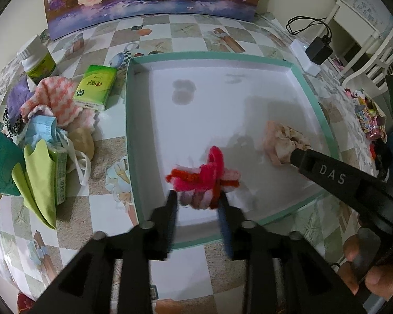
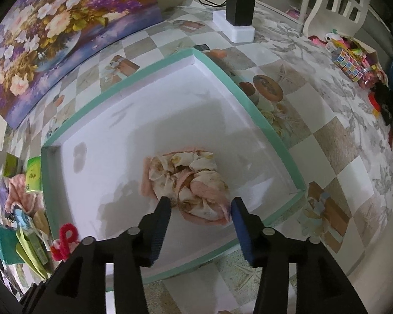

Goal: Organize soft objects
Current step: 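Open the left gripper to drop the red fuzzy toy into the tray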

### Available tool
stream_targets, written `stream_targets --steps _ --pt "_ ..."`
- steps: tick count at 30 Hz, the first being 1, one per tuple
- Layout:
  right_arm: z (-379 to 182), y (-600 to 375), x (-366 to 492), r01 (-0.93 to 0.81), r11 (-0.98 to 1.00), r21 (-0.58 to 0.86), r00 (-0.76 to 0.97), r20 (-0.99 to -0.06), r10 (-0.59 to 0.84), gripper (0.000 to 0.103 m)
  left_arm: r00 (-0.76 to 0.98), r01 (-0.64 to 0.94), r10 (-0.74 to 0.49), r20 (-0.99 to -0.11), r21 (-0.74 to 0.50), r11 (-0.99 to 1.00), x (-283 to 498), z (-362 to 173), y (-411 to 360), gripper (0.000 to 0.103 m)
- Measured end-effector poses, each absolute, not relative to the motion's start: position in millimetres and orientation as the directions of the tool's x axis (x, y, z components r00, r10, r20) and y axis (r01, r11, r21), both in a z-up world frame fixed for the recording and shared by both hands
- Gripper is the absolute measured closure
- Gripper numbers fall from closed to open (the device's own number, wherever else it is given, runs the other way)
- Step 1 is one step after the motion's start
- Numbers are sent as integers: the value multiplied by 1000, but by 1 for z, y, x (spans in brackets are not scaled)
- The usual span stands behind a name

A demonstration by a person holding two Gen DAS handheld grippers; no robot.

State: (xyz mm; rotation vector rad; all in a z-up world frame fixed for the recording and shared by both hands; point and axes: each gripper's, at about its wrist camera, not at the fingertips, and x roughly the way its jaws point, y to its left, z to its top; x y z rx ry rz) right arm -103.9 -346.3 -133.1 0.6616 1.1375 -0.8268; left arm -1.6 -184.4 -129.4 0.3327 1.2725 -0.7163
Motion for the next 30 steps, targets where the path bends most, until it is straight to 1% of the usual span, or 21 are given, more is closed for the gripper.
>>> stream_targets --steps 1,3,4,6,9,13,15,18,27,29,30 --pt "-133 -346 -103 837 546 35 190 -954 -231 37 117 647 -302 -946 -158 746 0 -130 -184 49" --pt "-133 -346 -102 835 550 22 182 -954 -238 35 120 634 -304 -945 -163 756 2 -129 -182 38" --pt "-133 -346 -102 835 550 19 179 -954 -239 34 122 627 -307 -944 -166 761 3 -129 -180 36" --pt "-134 -346 -102 835 550 12 173 -955 -242 30 120 619 -312 -942 -175 766 5 -128 -179 34" --pt "-134 -347 -101 836 549 5 166 -956 -244 30 114 604 -316 -942 -187 774 8 -128 -177 31" --pt "-135 -348 -102 838 546 2 159 -957 -241 30 119 572 -303 -945 -184 800 14 -128 -171 31" --pt "-136 -348 -102 838 546 0 158 -957 -241 30 119 542 -306 -945 -196 817 19 -127 -166 29" --pt "-135 -346 -100 832 555 -10 154 -956 -248 30 114 468 -308 -945 -222 855 32 -126 -152 21" --pt "-124 -329 -86 784 619 -47 174 -941 -292 30 144 282 -274 -951 -226 932 60 -120 -115 20" --pt "-120 -324 -83 772 634 -44 188 -937 -293 30 157 258 -273 -949 -227 939 65 -115 -109 19" --pt "-118 -320 -81 764 644 -39 199 -936 -292 30 161 251 -273 -948 -229 941 67 -113 -106 16"
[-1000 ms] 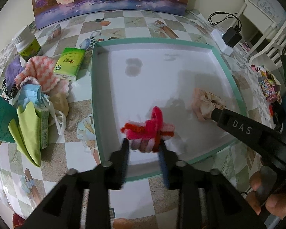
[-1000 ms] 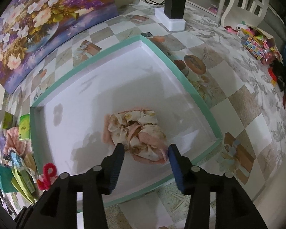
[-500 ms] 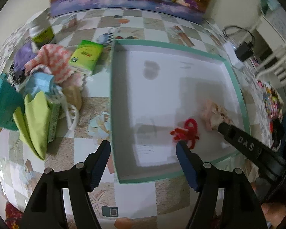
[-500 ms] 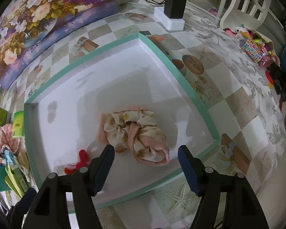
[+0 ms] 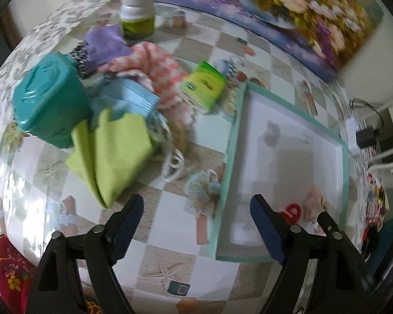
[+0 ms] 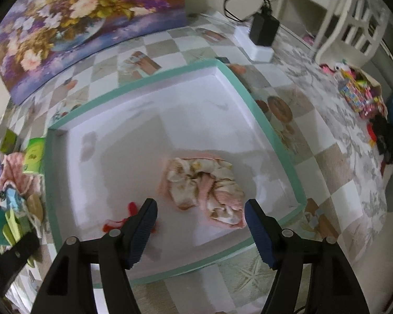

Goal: Organize soft objects
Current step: 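Open the left gripper to drop the red fuzzy toy into the tray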

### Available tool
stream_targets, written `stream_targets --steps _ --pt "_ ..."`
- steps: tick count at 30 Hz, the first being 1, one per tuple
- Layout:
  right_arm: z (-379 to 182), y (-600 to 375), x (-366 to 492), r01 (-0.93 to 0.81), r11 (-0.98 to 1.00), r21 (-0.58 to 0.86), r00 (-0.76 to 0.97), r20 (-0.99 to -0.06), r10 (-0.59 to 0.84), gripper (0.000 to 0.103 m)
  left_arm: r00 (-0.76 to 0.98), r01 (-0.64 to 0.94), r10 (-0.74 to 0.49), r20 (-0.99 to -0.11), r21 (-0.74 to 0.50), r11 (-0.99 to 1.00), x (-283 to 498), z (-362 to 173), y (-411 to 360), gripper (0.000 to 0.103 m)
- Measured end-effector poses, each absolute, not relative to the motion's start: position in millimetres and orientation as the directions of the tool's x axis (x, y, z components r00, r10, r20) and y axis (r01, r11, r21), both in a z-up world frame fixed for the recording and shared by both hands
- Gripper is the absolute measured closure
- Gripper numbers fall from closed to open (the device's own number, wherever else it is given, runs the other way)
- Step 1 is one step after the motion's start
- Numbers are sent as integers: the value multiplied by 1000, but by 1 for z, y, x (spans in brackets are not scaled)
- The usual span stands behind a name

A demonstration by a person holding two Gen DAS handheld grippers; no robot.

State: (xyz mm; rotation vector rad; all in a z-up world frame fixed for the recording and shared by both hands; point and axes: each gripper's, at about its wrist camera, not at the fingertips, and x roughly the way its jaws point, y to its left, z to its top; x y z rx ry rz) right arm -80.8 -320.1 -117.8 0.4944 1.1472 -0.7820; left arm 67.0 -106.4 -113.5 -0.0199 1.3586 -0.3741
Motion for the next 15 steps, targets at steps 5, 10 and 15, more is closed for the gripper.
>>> stream_targets --steps 5,10,15 --pt "-107 -300 -68 718 696 -16 251 -926 -280 30 176 208 -261 -949 -223 952 75 -111 -93 14" --pt "-101 -269 -50 652 758 -11 283 -924 -256 30 160 149 -245 -956 -222 963 86 -113 -70 10" --pt "-98 -236 -29 594 805 5 301 -929 -216 30 132 44 -241 -961 -237 970 98 -121 -37 10"
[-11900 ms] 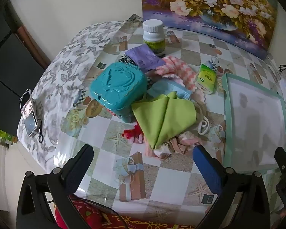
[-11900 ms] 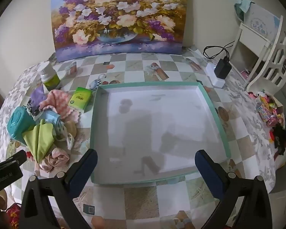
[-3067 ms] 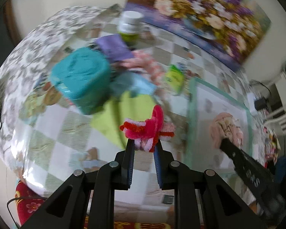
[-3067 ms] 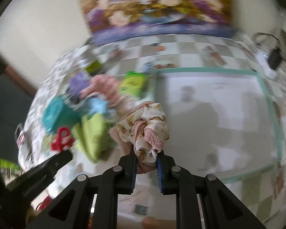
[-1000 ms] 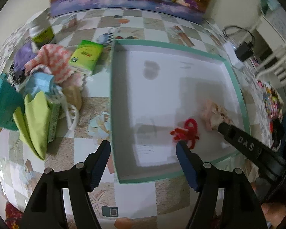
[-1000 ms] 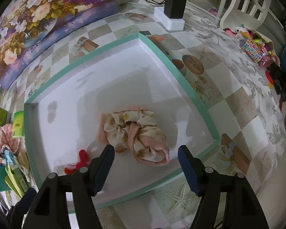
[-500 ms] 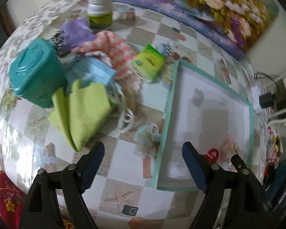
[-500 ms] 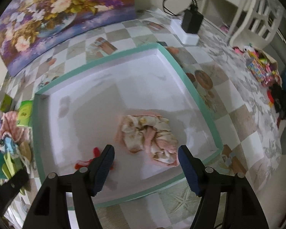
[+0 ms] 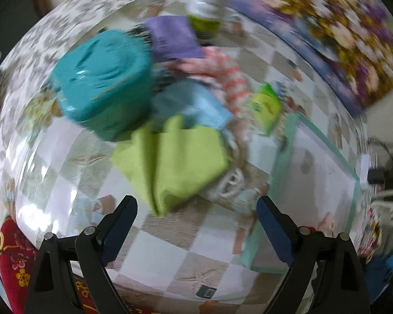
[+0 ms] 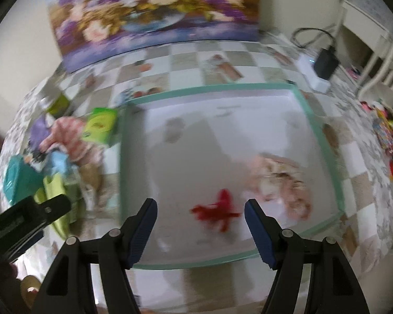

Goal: Organize soft objects
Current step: 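Reach the left gripper to the pile and grasp the lime green cloth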

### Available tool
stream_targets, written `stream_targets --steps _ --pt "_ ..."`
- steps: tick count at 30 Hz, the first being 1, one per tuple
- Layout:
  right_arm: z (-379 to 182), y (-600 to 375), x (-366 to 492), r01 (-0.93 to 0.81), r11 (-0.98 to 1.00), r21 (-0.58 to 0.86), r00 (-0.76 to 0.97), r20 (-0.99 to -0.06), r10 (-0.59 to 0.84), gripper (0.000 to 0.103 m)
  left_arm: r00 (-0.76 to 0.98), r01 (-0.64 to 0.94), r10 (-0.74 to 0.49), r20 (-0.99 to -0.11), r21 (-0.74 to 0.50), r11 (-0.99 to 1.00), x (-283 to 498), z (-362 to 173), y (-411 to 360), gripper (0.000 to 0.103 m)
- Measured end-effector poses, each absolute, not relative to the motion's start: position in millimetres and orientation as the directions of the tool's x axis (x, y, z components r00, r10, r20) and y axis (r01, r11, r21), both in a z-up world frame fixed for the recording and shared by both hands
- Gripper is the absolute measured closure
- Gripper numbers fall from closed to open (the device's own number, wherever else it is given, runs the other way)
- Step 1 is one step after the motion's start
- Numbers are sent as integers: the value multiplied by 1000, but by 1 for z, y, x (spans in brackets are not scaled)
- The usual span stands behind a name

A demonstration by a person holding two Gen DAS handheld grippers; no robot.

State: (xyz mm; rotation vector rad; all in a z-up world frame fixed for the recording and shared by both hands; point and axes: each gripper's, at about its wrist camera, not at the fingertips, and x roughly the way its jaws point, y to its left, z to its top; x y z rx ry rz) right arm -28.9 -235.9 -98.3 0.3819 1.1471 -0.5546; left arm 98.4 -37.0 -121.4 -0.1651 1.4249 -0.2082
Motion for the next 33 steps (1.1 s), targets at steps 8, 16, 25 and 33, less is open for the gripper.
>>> stream_targets --steps 8,16,25,33 --pt "-99 -187 3 492 871 -10 319 -928 -190 30 85 -116 -246 -966 -254 960 119 -136 21 10" --pt "-111 -164 30 462 887 1 294 -944 -151 30 23 -196 -258 -966 -258 946 130 -153 59 10" --pt "-131 -161 57 454 891 4 244 -962 -120 30 -16 -188 -292 -956 -284 940 138 -163 61 10" --pt "-130 -179 57 476 879 -21 235 -960 -150 30 -40 -125 -270 -962 -263 957 140 -170 40 10"
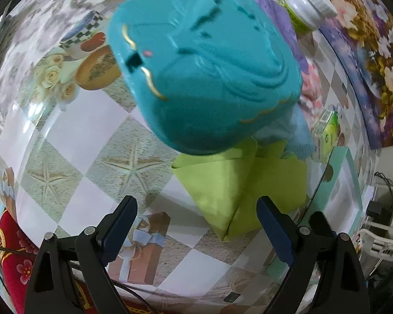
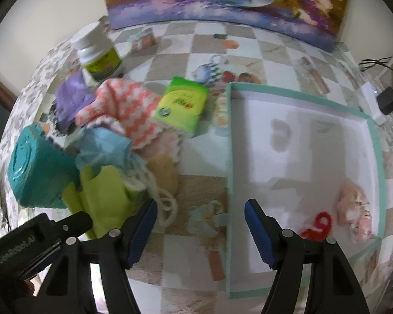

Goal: Organize soft objects
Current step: 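Reach the left gripper to the pile and grasp the lime green cloth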

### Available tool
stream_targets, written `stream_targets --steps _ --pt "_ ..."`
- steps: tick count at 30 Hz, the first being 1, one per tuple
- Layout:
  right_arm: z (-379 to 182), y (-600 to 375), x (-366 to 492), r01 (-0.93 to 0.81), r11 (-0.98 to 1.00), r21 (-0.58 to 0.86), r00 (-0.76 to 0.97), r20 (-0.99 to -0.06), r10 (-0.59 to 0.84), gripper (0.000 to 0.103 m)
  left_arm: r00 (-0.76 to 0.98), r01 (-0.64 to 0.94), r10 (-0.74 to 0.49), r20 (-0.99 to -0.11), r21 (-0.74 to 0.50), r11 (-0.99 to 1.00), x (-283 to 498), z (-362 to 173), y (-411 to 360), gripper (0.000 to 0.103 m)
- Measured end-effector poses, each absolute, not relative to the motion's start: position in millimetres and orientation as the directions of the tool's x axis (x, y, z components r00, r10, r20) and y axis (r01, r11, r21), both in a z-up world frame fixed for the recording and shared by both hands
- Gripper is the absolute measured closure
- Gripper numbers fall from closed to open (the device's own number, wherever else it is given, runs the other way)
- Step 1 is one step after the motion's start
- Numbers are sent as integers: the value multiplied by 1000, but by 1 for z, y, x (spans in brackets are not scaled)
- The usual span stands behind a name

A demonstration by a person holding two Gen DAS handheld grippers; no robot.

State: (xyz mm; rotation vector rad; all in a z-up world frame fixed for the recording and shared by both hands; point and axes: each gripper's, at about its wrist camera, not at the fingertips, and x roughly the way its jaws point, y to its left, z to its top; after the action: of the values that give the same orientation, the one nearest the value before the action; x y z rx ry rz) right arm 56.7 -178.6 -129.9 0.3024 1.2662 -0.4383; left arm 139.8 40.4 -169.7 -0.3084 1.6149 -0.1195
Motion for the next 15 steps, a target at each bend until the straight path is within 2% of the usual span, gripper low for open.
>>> stream_targets --steps 15 --pt "-126 -199 38 547 837 -5 228 -961 -154 30 -68 -5 -273 -960 -273 962 142 -184 -24 10"
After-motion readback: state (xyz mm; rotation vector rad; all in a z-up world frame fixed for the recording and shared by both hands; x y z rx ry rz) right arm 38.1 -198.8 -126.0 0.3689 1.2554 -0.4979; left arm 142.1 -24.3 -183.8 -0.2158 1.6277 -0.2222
